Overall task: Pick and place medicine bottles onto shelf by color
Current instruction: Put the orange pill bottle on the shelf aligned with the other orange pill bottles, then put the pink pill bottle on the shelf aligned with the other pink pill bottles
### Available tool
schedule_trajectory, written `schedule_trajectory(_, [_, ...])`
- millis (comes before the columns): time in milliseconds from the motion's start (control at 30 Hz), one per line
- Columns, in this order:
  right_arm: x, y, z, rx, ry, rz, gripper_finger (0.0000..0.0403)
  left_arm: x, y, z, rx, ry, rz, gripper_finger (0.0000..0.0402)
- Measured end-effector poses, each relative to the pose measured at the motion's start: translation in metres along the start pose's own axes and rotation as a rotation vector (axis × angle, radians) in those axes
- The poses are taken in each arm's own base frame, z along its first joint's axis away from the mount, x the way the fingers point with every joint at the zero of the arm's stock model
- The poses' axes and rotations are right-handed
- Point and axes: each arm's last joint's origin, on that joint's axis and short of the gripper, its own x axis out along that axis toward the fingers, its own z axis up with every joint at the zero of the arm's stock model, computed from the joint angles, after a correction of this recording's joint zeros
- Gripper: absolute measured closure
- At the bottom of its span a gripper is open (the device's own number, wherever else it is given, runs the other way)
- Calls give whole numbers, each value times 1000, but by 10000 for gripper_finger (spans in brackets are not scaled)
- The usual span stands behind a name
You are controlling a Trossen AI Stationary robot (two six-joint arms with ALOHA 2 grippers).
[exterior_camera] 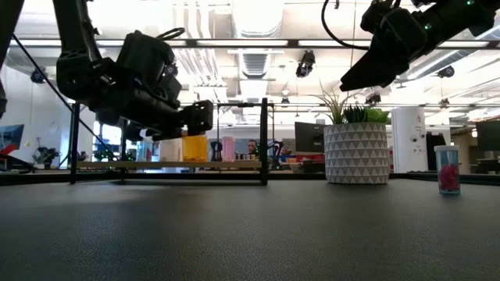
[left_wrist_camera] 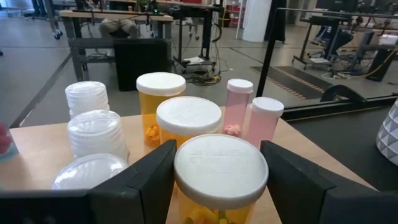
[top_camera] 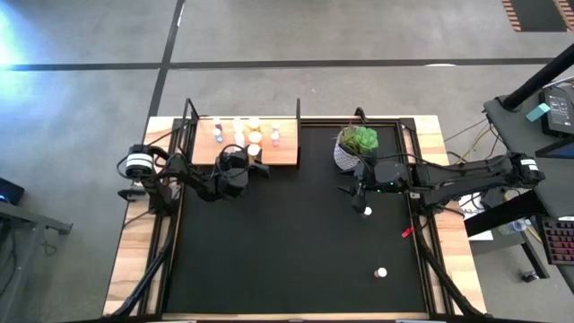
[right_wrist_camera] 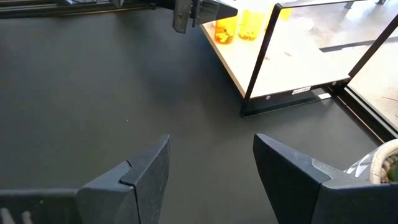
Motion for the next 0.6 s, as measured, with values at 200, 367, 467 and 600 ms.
schedule_trajectory(200, [0,0,0,0,0,0,181,3,1,1,-1,4,-5,195])
schedule_trajectory(367, [0,0,0,0,0,0,181,3,1,0,6,9,-5,174])
schedule_trajectory(467, [0,0,0,0,0,0,181,4,2,0,2,6,-1,157])
schedule_trajectory(600, [0,0,0,0,0,0,181,4,2,4,2,-6,-2,142])
